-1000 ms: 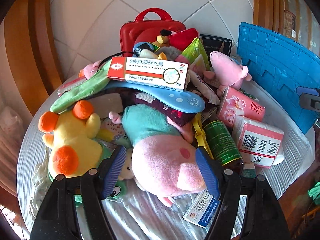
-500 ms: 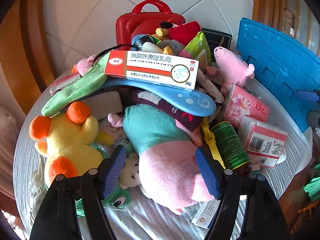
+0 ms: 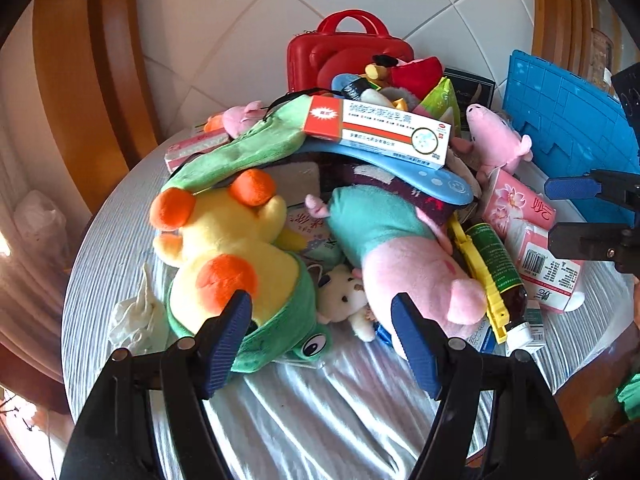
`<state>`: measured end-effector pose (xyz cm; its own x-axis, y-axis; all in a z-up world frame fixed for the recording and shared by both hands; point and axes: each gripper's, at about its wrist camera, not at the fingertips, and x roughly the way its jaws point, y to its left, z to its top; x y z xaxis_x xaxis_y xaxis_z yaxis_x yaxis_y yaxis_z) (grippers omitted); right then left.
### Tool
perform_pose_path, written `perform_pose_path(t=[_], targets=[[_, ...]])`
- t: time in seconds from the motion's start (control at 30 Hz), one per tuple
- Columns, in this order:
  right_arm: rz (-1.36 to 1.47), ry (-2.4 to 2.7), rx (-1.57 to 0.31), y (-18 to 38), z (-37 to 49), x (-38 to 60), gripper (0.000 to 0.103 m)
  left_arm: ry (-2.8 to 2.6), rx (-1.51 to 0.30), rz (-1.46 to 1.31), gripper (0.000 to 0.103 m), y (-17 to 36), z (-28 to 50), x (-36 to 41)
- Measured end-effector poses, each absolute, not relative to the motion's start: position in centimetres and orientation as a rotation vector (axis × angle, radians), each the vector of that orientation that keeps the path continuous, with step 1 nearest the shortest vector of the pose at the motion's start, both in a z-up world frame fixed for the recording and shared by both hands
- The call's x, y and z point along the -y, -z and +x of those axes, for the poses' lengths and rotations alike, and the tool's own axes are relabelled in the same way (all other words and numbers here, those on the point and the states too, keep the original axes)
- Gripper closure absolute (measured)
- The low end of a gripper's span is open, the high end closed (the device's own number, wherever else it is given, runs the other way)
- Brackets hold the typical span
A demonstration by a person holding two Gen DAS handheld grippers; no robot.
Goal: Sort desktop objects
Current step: 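Move both grippers over the heap toward the plush toys, then grasp the pink-and-teal pig plush with the right gripper while the left grasps the yellow duck plush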
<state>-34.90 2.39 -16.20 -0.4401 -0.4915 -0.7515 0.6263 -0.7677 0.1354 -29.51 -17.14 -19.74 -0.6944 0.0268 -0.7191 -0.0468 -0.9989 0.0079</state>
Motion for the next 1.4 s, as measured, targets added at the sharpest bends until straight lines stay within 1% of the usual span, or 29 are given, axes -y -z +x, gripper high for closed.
perform_pose_path(t=[0.27, 0.5, 0.8, 0.97, 1.17, 1.27, 1.4], targets=[[1.106, 2.236, -0.216, 16.4, -35.3, -3.2, 0.001, -2.886, -0.002, -1.210, 0.031, 19.5, -30.1, 18.5], [1.131, 2.301, -0.191, 16.2, -36.0, -5.8, 0.001, -2.836, -0.028, -1.178, 0.031, 19.1, -30.9, 16.2], [1.231, 2.317, -0.201, 18.4, -35.4, -9.3, 0.001, -2.745, -0.062, -1.182, 0.031, 20.0, -31.3, 13.2], [1.259, 2.331, -0.167, 18.7, -35.6, -10.6, 0.001, -2.728, -0.094, -1.181, 0.031, 20.0, -32.7, 12.5], [1.216, 2.293, -0.127, 17.3, -36.4, -8.7, 0.001, -2.736, -0.110, -1.182, 0.031, 19.5, -34.3, 12.6], [1.168, 2.252, -0.114, 16.2, -37.1, -6.2, 0.001, -2.771, -0.098, -1.176, 0.031, 19.0, -34.0, 13.7], [1.189, 2.185, -0.084, 16.4, -38.6, -2.5, 0.001, -2.813, -0.090, -1.206, 0.031, 18.9, -33.2, 15.5]])
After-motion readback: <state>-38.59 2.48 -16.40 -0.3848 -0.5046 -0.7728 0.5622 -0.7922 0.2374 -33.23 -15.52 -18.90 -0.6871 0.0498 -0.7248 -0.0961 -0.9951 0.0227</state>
